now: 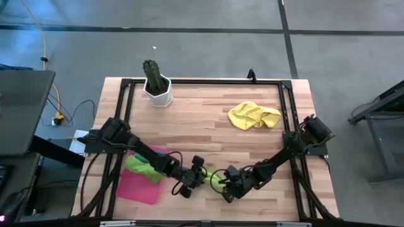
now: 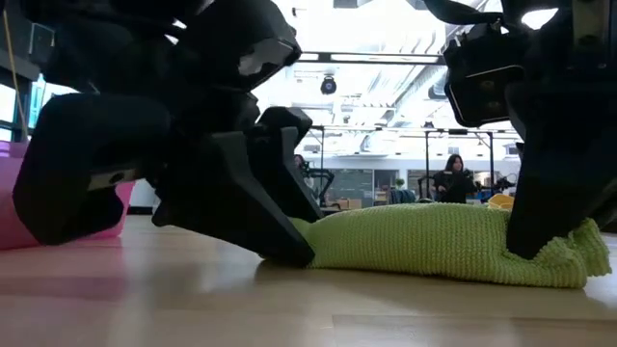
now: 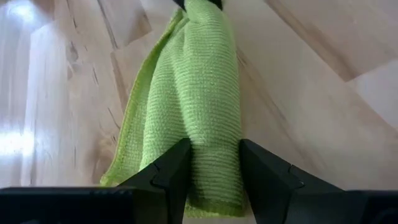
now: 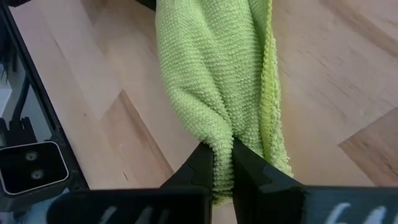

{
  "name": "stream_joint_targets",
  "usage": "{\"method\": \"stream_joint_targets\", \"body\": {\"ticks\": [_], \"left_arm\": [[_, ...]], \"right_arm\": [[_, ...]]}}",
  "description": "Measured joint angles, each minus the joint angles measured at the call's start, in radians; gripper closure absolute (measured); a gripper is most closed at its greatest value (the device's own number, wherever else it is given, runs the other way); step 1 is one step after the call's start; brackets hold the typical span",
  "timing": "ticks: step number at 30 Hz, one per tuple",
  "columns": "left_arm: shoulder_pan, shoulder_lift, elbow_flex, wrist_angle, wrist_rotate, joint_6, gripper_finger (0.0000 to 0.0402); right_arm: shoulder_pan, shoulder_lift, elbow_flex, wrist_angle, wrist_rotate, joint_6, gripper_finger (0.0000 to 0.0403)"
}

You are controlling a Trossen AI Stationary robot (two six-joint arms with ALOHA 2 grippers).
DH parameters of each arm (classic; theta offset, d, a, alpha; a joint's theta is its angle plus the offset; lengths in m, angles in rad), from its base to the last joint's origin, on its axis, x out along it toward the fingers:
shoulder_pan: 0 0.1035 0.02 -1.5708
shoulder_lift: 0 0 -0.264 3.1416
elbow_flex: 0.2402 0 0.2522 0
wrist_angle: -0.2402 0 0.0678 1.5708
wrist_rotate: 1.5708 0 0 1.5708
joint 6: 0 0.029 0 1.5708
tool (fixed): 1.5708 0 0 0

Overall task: Roll microfiber towels into tight, uniform cylinder then place into a basket
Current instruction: Roll the light green towel

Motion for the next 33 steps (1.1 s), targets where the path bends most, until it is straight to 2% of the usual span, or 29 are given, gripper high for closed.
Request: {"method": "stream_joint_targets", "body": {"ticks": [3, 8, 12, 15, 18, 23, 28, 30, 33], "left_arm": [[0.018, 0.0, 0.0, 0.001, 0.017, -0.106, 0.0272], [0.055, -0.002, 0.002, -0.009, 0.175, -0.232, 0.0284], [0.061, -0.003, 0.004, -0.025, 0.267, -0.332, 0.0315], [0.06, -0.003, 0.004, -0.035, 0.334, -0.419, 0.0342], [0.06, -0.003, 0.004, -0.045, 0.374, -0.507, 0.0367], [0.06, -0.002, 0.004, -0.055, 0.395, -0.658, 0.0387], [0.068, -0.002, 0.003, -0.073, 0.408, -0.784, 0.0385], [0.071, -0.002, 0.003, -0.077, 0.41, -0.821, 0.0384], [0.072, -0.002, 0.003, -0.077, 0.418, -0.858, 0.0384]], "right_arm": [[-0.003, -0.004, -0.001, 0.002, -0.001, -0.001, 0.0391], [-0.003, -0.007, 0.0, -0.007, 0.002, -0.029, 0.0391], [-0.004, -0.008, 0.0, -0.009, 0.007, -0.092, 0.0388], [-0.005, -0.008, 0.0, -0.008, 0.009, -0.148, 0.0365], [-0.006, -0.008, 0.001, -0.007, 0.009, -0.218, 0.0325], [-0.02, -0.009, 0.002, 0.006, -0.036, -0.473, 0.0274], [-0.011, -0.009, 0.002, 0.069, -0.045, -0.81, 0.0266], [0.007, -0.009, 0.002, 0.091, -0.011, -0.922, 0.0266], [0.038, -0.009, 0.002, 0.135, 0.104, -1.059, 0.0266]]}}
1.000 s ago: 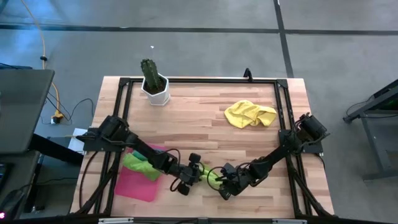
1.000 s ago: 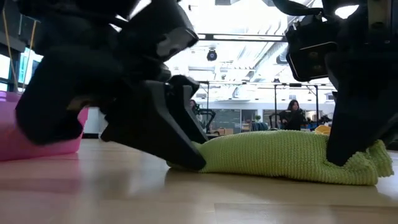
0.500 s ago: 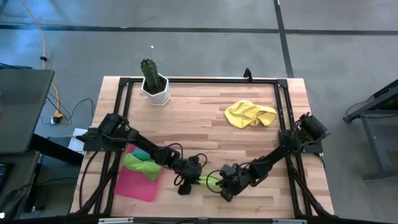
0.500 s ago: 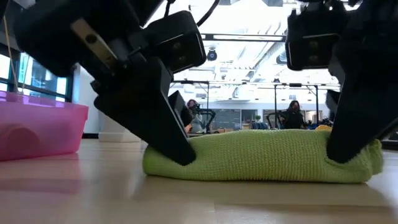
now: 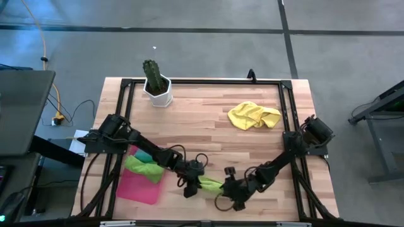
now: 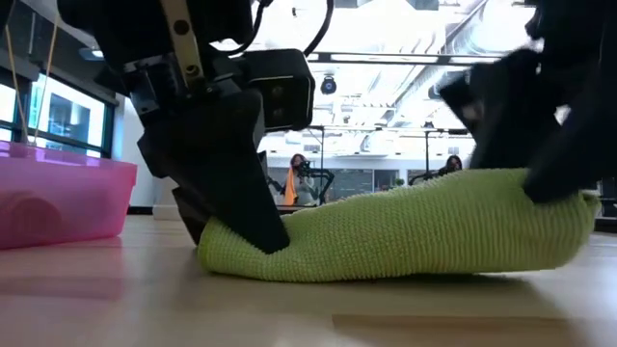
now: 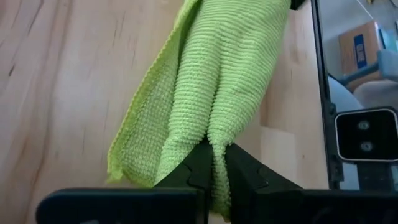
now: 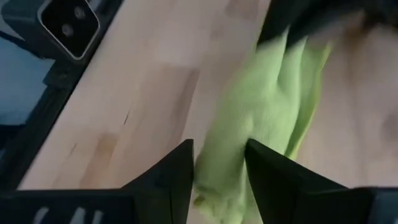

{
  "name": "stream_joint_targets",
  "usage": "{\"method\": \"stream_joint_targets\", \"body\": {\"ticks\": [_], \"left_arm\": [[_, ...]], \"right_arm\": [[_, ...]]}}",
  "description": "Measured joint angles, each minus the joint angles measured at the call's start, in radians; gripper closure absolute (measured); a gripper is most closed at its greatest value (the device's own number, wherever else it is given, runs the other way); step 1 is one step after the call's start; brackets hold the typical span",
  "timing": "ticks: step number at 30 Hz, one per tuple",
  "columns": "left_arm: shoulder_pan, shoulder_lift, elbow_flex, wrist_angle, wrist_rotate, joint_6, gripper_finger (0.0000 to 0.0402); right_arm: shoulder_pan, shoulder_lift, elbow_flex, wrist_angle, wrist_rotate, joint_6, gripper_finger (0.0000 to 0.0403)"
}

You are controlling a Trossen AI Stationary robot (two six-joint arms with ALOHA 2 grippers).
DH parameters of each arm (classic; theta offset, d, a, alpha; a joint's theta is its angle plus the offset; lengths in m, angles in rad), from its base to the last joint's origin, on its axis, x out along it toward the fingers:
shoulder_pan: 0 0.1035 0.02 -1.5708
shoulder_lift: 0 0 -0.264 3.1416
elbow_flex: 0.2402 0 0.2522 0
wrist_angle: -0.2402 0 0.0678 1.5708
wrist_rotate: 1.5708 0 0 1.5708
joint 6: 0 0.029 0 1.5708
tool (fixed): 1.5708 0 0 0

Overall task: Roll microfiber towels into tight, uniform cylinder then place into a basket
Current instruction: Roll the light green towel

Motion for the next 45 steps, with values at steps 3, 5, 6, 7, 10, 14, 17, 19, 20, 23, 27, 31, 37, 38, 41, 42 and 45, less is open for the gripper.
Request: {"method": "stream_joint_targets", "body": {"ticks": [3, 5, 6, 7, 10, 14, 17, 19, 20, 23, 27, 31, 37, 38, 41, 42, 45], "left_arm": [[0.0, 0.0, 0.0, 0.0, 0.0, -0.024, 0.0383], [0.0, 0.0, 0.0, 0.0, 0.0, -0.049, 0.0383], [0.0, 0.0, 0.0, 0.0, -0.001, -0.062, 0.0383], [0.001, 0.0, 0.0, 0.0, -0.001, -0.077, 0.0383], [0.001, -0.001, 0.0, -0.001, -0.002, -0.125, 0.0383], [0.003, -0.001, 0.0, -0.001, -0.012, -0.215, 0.0383], [0.011, -0.002, 0.0, 0.003, 0.001, -0.278, 0.0383], [0.016, -0.002, 0.0, 0.009, 0.018, -0.319, 0.0383], [0.019, -0.002, 0.0, 0.01, 0.028, -0.331, 0.0383], [0.031, -0.002, 0.0, 0.019, 0.071, -0.366, 0.0383], [0.051, -0.002, -0.001, 0.025, 0.137, -0.377, 0.0383], [0.067, -0.002, -0.002, 0.035, 0.18, -0.382, 0.0382], [0.079, -0.001, -0.005, 0.07, 0.203, -0.39, 0.0381], [0.079, -0.001, -0.005, 0.074, 0.203, -0.389, 0.038], [0.079, -0.001, -0.005, 0.079, 0.205, -0.375, 0.0371], [0.079, -0.001, -0.005, 0.079, 0.205, -0.37, 0.0368], [0.079, -0.001, -0.005, 0.078, 0.207, -0.336, 0.0355]], "right_arm": [[0.024, 0.0, 0.0, 0.053, 0.085, -0.106, 0.0265], [0.032, 0.002, 0.001, 0.095, 0.114, -0.128, 0.0265], [0.035, 0.002, 0.001, 0.108, 0.119, -0.128, 0.0265], [0.035, 0.002, 0.001, 0.118, 0.119, -0.12, 0.0265], [0.034, 0.002, 0.001, 0.14, 0.127, -0.086, 0.0265], [0.031, 0.014, 0.002, 0.147, 0.141, -0.066, 0.0265], [0.023, 0.034, 0.002, 0.147, 0.141, -0.085, 0.0265], [0.015, 0.046, 0.002, 0.129, 0.153, -0.091, 0.0265], [0.011, 0.05, 0.002, 0.118, 0.166, -0.091, 0.0265], [-0.003, 0.056, 0.002, 0.089, 0.184, -0.123, 0.0265], [-0.018, 0.062, 0.002, 0.069, 0.212, -0.186, 0.0265], [-0.036, 0.062, 0.002, 0.061, 0.212, -0.239, 0.0265], [-0.067, 0.062, 0.003, 0.012, 0.177, -0.248, 0.0265], [-0.072, 0.063, 0.003, 0.007, 0.167, -0.248, 0.0265], [-0.088, 0.079, 0.003, 0.011, 0.147, -0.248, 0.0265], [-0.093, 0.087, 0.003, 0.014, 0.137, -0.248, 0.0265], [-0.102, 0.103, 0.005, 0.02, 0.119, -0.227, 0.0265]]}}
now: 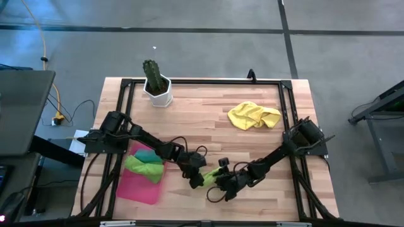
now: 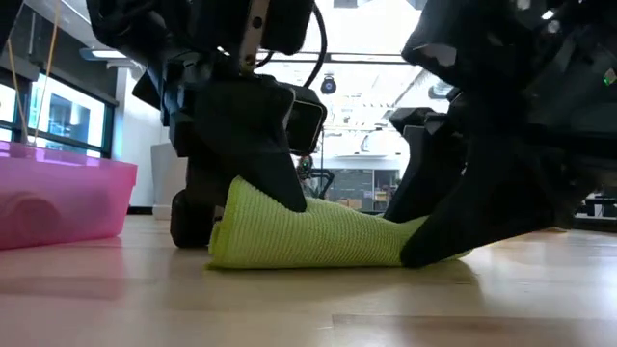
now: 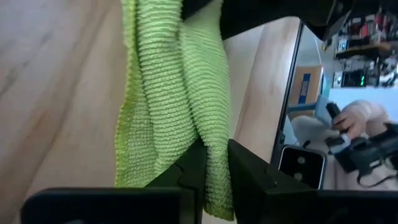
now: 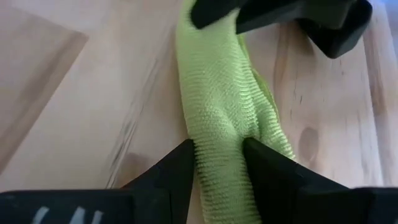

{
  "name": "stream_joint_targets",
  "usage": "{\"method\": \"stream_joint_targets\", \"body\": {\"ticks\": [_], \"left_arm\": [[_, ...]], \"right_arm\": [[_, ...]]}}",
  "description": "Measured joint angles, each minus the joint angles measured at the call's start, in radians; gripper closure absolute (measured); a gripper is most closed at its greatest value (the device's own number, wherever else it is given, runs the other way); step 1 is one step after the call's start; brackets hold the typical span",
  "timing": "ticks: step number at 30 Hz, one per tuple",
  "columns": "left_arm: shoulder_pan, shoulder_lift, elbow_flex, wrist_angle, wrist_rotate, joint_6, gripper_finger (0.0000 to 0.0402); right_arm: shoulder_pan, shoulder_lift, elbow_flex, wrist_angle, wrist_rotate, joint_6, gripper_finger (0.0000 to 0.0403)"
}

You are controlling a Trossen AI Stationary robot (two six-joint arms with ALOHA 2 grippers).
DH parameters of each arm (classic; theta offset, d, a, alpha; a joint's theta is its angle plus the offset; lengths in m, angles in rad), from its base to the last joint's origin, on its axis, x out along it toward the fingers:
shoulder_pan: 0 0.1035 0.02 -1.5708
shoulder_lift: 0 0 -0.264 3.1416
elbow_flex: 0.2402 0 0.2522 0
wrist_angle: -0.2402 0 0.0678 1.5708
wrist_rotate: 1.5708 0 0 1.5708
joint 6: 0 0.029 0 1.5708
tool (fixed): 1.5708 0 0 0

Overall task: Roll microfiber towels into tight, uniform cylinder then place into a basket
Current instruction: Roll the light green towel

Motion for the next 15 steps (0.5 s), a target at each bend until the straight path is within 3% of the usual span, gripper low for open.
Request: {"method": "stream_joint_targets", "body": {"ticks": [4, 8, 15], "left_arm": [[-0.002, -0.001, 0.0, -0.007, 0.013, 0.103, 0.0332], [0.005, -0.02, 0.0, -0.063, 0.024, 0.307, 0.0309], [0.047, -0.066, -0.001, -0.164, -0.001, 0.589, 0.0285]], "right_arm": [[-0.003, 0.005, 0.0, 0.001, -0.013, 0.083, 0.0265], [-0.004, 0.005, 0.002, 0.006, -0.085, 0.177, 0.0281], [-0.006, -0.014, -0.001, -0.012, -0.151, 0.428, 0.0383]]}}
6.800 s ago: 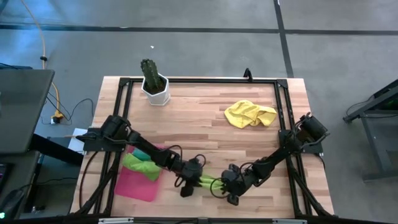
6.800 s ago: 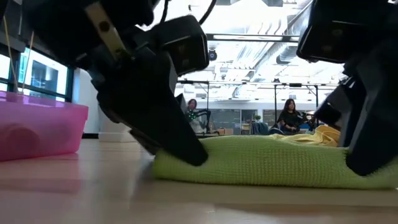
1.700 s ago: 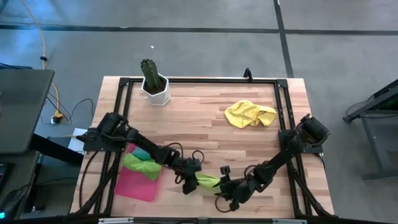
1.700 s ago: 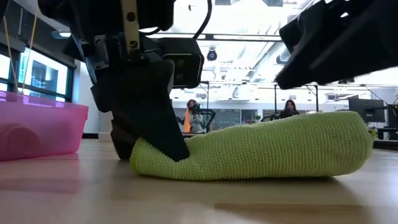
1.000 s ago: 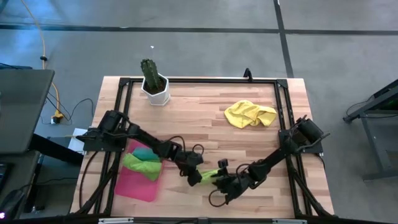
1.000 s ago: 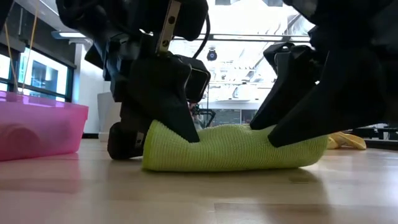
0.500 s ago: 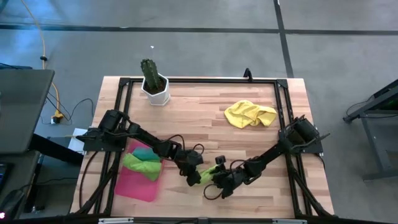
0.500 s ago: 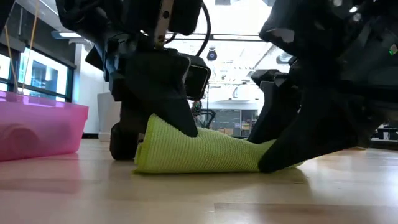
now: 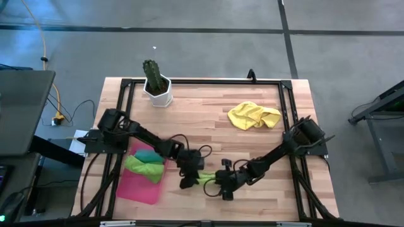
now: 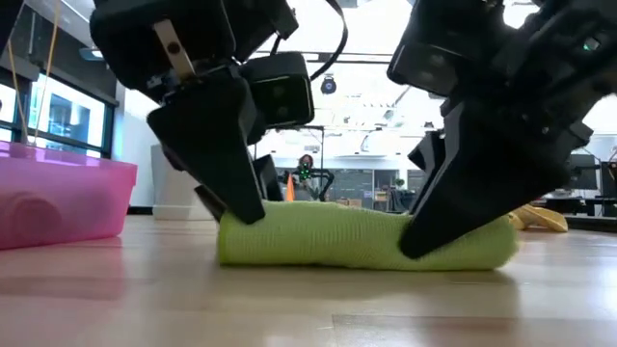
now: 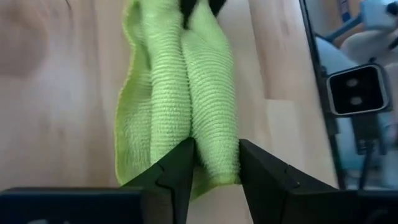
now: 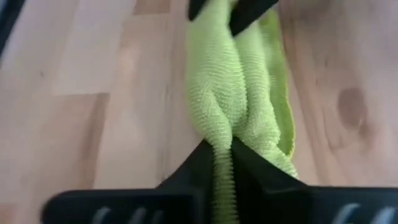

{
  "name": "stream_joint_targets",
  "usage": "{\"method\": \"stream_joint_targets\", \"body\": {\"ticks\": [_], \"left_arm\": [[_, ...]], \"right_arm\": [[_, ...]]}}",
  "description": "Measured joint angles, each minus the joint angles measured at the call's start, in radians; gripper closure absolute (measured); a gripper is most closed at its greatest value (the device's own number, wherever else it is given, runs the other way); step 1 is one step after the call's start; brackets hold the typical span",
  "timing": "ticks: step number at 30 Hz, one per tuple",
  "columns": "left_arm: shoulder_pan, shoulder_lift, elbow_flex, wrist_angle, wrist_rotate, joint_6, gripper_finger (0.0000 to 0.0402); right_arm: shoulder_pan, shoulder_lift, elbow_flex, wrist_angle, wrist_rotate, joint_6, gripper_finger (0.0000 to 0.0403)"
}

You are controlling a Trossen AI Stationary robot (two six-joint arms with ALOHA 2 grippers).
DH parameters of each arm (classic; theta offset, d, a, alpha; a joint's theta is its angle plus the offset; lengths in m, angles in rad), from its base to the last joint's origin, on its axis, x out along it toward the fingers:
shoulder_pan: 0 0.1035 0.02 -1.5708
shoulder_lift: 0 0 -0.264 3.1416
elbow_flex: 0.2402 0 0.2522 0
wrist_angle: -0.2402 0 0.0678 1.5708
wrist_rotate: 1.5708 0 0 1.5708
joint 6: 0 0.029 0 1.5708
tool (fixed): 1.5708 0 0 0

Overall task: Roll microfiber towels into tight, uniform cylinder then place into a basket
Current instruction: Roll the light green towel

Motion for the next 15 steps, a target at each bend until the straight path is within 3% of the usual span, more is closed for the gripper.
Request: {"method": "stream_joint_targets", "body": {"ticks": [8, 15], "left_arm": [[0.007, -0.064, 0.0, -0.017, -0.066, 0.241, 0.0286], [-0.072, -0.135, 0.001, -0.017, -0.208, 0.448, 0.0286]], "right_arm": [[-0.077, -0.052, -0.003, -0.045, -0.277, 0.251, 0.0391], [-0.143, -0.056, -0.001, -0.093, -0.364, 0.381, 0.0396]]}}
